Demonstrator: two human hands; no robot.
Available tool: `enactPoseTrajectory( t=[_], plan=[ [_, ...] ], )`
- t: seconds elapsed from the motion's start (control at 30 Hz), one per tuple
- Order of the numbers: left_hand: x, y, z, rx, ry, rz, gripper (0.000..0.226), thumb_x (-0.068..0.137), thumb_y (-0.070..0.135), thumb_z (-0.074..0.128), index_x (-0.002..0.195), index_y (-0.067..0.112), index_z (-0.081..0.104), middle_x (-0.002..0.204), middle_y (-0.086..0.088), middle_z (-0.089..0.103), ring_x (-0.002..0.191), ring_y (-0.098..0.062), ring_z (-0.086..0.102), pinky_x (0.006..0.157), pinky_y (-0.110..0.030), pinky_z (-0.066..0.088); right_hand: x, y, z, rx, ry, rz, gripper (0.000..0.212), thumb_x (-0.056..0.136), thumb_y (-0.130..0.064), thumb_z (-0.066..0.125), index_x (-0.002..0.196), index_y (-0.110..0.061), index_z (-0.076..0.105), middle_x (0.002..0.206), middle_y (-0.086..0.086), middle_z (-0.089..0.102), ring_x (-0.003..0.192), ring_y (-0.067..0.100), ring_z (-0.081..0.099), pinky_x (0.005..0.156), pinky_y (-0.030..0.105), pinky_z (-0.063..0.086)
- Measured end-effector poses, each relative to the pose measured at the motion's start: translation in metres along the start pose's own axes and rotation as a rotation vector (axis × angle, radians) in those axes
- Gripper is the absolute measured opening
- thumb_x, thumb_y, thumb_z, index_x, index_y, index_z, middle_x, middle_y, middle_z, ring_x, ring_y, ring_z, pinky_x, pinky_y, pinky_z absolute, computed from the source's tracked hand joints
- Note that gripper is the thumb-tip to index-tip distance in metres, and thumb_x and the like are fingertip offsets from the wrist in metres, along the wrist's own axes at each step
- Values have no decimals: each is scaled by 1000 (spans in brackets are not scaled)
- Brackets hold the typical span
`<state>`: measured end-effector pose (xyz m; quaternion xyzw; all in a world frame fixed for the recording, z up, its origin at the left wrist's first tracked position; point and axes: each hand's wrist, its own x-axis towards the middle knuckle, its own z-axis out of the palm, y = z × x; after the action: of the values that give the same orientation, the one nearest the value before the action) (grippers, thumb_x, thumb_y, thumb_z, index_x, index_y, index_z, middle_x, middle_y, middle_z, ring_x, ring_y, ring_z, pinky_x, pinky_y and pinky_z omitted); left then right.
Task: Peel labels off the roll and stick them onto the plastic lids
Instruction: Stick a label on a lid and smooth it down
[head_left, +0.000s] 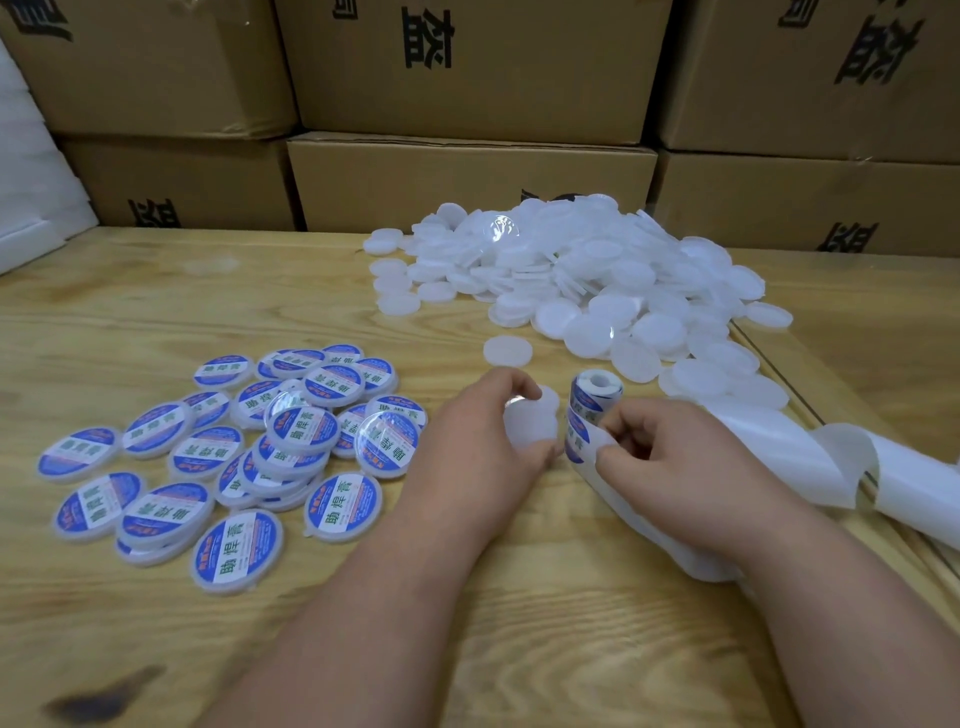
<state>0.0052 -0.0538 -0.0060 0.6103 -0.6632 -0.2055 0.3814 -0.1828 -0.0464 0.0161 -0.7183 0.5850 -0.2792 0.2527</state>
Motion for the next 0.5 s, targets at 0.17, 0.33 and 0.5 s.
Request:
enactPoseTrajectory(
  t=[0.17, 0.33, 0.5],
  plan=[
    [0, -1, 1, -214, 13, -26, 22, 87, 35, 74, 85, 35, 52, 125, 25, 65, 120, 5, 54, 89, -20, 39, 0, -1, 1, 45, 9, 1, 17, 90, -25, 63, 73, -21, 64, 54, -14, 51, 48, 3, 43, 52, 21, 37],
    [-3, 7, -3, -475, 64, 38, 12, 90, 32, 58, 85, 37, 48, 111, 27, 67, 104, 9, 62, 81, -23, 46, 1, -3, 1, 103, 38, -13, 16, 88, -27, 64, 72, -27, 63, 52, -14, 51, 46, 2, 43, 48, 15, 36],
    [-8, 13, -3, -469, -90, 112, 42, 85, 37, 71, 117, 52, 48, 93, 17, 67, 81, -3, 67, 69, -21, 51, 1, -1, 2, 159, 81, -41, 9, 85, -26, 65, 77, -27, 61, 53, -14, 51, 48, 4, 43, 48, 16, 38]
  ],
)
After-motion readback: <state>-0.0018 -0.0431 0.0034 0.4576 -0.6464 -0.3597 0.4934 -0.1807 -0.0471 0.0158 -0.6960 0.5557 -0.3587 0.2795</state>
